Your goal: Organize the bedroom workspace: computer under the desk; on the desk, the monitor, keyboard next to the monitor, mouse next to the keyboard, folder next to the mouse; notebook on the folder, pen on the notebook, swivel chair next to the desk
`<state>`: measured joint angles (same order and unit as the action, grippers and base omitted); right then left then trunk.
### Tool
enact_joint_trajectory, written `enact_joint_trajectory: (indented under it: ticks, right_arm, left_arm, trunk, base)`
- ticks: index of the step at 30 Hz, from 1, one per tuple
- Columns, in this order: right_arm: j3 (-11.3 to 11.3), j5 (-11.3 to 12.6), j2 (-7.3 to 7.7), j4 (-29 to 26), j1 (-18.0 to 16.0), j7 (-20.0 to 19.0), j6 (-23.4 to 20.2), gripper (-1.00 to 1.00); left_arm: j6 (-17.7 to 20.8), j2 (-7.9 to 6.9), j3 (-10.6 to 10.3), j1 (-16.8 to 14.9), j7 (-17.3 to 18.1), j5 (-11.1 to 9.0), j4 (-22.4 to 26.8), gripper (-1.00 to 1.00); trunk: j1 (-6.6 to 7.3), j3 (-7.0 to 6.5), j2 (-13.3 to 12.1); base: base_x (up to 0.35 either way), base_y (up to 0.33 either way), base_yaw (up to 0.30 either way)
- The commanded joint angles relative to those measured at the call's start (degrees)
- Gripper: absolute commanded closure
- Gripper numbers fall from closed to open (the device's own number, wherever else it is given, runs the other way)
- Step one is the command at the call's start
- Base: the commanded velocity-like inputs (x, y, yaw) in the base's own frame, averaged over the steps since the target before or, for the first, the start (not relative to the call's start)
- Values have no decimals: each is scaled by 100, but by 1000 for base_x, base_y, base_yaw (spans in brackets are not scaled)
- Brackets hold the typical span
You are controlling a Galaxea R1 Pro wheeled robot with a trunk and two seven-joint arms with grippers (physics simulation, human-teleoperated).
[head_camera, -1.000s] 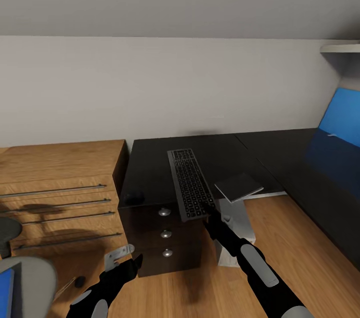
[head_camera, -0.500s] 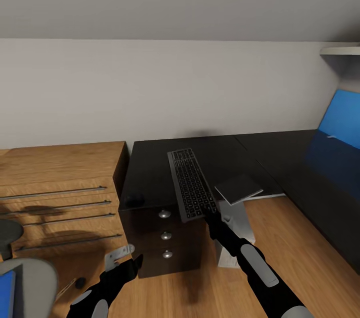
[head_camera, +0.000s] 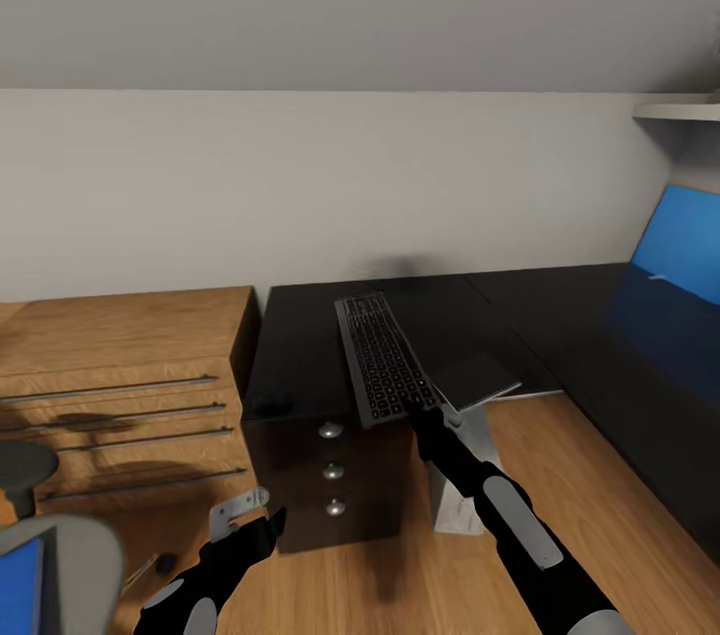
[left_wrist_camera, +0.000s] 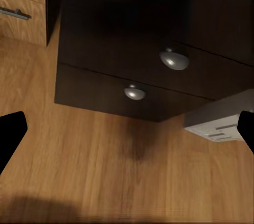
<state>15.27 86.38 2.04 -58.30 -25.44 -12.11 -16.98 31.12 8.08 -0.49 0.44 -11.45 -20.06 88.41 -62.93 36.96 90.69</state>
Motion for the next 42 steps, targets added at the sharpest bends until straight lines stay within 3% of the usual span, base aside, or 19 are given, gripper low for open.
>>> enact_joint_trajectory:
  ticks: [1,6,7,11,17,25,33,42]
  right_arm:
    - [9,18,11,-129,48,-5,-6,100]
    - [0,-1,40,-918,411,138,2,100]
    - [-19,-5,89,-1361,610,293,12,100]
    - [-36,3,203,-1698,759,388,60,100]
    - [-33,96,518,-2209,948,387,51,100]
    - [-257,181,504,-1975,1009,488,271,100]
    - [27,77,568,-2000,1006,347,17,100]
    - [46,76,572,-2003,1006,354,-37,100]
  left_arm:
    - [17,0,-5,0,-51,-60,10,-100]
    - [17,0,-4,0,-51,-60,10,-100]
    - [17,0,-4,0,-51,-60,10,-100]
    - [17,0,-4,0,-51,-57,10,-100]
    - [17,0,-4,0,-51,-61,10,-100]
    - [10,37,-64,6,-58,-53,31,-100]
    - [19,-108,-49,49,-68,-59,196,-100]
    - [25,-122,-48,52,-68,-60,203,-100]
  trunk:
    - [25,-14,-39]
    - [135,-104,-240]
    - [157,-122,-280]
    - [245,-193,-440]
    - [377,-301,-681]
    - [376,-301,-681]
    - [376,-301,-681]
    - [376,-301,-681]
  base:
    - [-275,-28,0]
    - [-309,-80,0]
    - [-316,-166,0]
    - [-305,-190,0]
    - [-273,-196,0]
    - [-18,-11,0]
    - [0,0,0]
    - [0,0,0]
